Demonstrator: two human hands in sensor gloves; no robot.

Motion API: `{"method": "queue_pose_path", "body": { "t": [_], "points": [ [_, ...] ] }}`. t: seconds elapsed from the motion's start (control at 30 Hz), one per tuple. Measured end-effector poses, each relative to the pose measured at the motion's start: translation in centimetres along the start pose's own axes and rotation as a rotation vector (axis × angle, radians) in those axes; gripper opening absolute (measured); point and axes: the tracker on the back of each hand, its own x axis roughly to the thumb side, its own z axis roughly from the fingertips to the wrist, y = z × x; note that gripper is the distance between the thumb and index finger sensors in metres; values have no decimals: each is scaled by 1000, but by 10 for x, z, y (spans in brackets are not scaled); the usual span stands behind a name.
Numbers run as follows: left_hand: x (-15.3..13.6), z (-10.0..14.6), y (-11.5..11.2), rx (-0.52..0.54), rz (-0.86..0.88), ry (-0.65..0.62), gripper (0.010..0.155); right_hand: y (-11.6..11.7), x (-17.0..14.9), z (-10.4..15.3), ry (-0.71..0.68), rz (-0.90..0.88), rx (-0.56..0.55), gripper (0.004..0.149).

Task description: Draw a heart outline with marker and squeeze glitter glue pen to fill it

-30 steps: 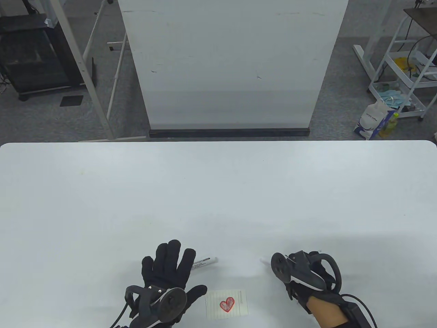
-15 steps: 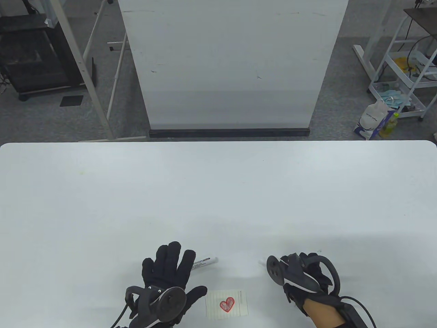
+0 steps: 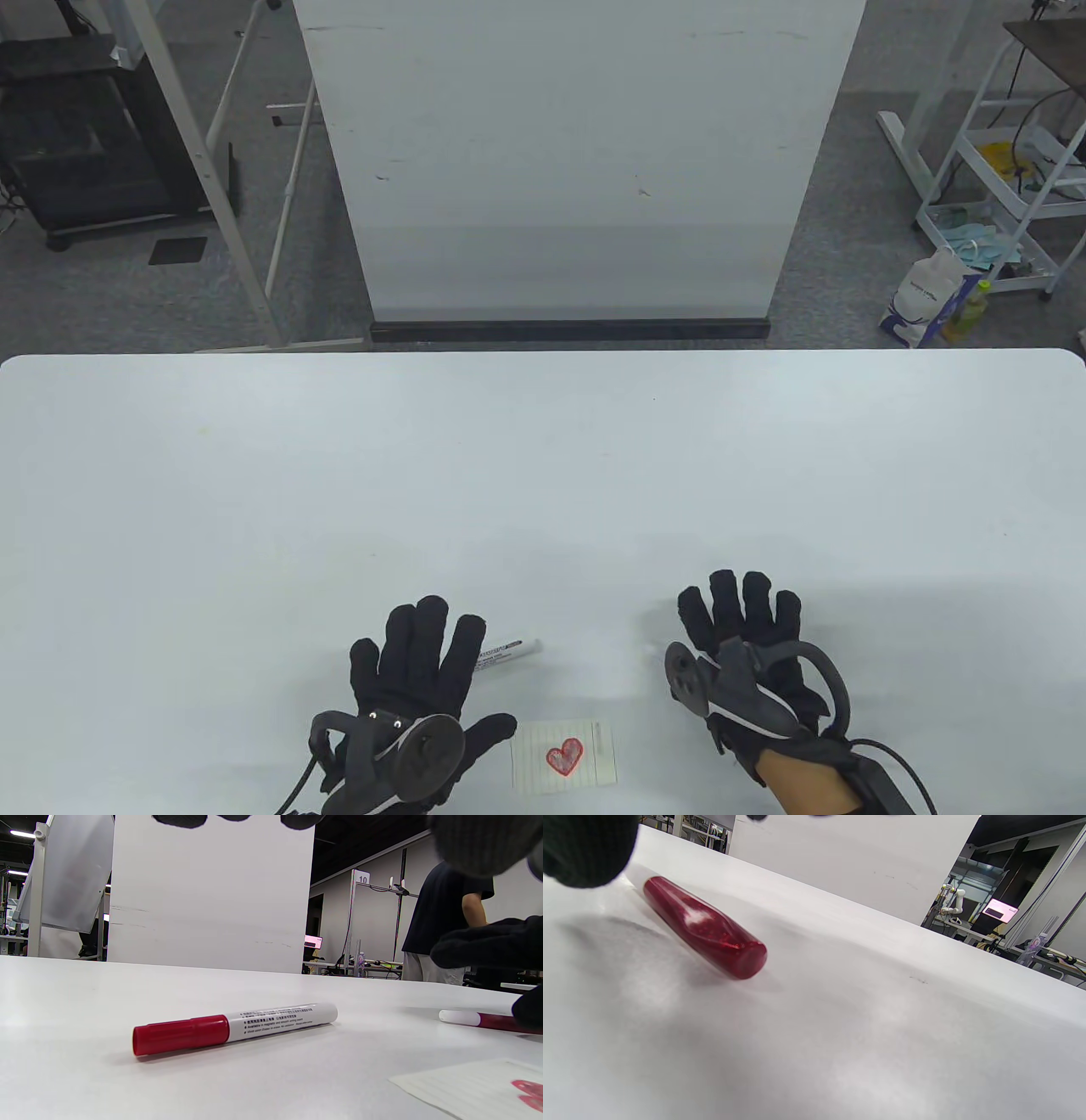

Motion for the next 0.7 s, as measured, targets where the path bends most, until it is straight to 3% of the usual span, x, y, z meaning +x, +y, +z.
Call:
{"method": "queue_pose_path", "body": {
  "t": [0.27,0.7],
  "points": [
    [1,1,4,-14,-98,8,99,2,0,0,-4,-21,-3,111],
    [1,1,4,-46,-132,24,102,2,2,2,-13,-35,15,110]
  ]
}}
